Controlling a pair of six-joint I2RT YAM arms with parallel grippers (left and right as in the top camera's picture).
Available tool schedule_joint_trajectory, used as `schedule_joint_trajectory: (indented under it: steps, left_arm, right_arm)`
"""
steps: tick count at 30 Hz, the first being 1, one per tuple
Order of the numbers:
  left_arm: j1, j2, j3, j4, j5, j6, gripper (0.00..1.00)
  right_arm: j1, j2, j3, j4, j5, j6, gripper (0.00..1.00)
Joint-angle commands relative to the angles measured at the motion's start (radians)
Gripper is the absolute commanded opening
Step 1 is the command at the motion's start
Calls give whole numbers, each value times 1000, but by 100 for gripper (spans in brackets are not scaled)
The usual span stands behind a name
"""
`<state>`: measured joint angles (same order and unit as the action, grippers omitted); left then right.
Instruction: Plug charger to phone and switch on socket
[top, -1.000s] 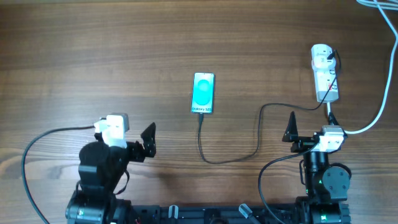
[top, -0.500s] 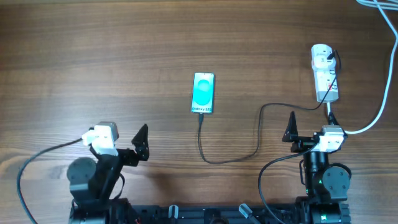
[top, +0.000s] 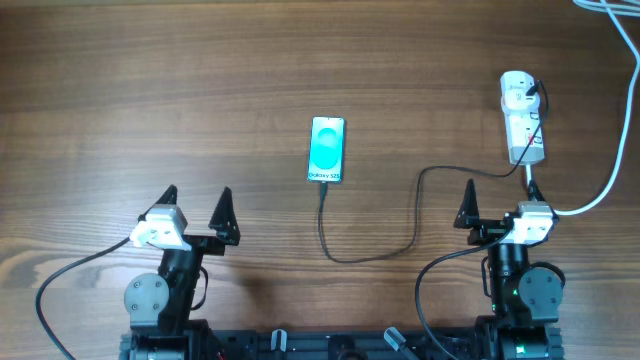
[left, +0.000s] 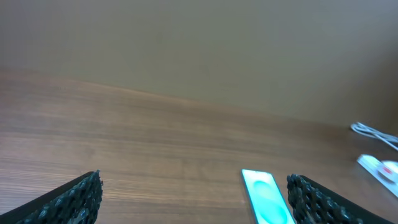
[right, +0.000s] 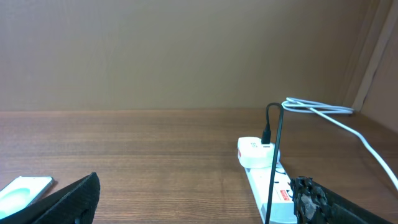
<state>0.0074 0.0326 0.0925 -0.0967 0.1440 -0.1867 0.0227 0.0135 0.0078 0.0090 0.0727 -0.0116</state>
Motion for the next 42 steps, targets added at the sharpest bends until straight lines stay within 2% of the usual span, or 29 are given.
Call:
schedule_joint_trajectory:
  steps: [1, 3, 6, 11, 17, 27, 42]
  left_arm:
    - [-5, -30, -36, 31, -68, -9, 100]
    - [-5, -30, -75, 102, -68, -9, 100]
    - [-5, -30, -87, 120, -79, -9, 100]
    - [-5, -30, -87, 25, -164, -8, 100]
    - [-5, -30, -87, 21, -160, 132, 100]
    - [-3, -30, -87, 21, -168, 204, 100]
    - [-3, -30, -87, 21, -184, 211, 100]
  right_arm:
    - [-4, -10, -3, 5, 2, 14, 100]
    - [-4, -10, -3, 5, 2, 14, 100]
    - [-4, -10, -3, 5, 2, 14, 100]
    - [-4, -10, -3, 5, 2, 14, 100]
    - [-4, -10, -3, 5, 2, 14, 100]
    - [-4, -10, -3, 5, 2, 14, 100]
    - [-4, -10, -3, 5, 2, 14, 100]
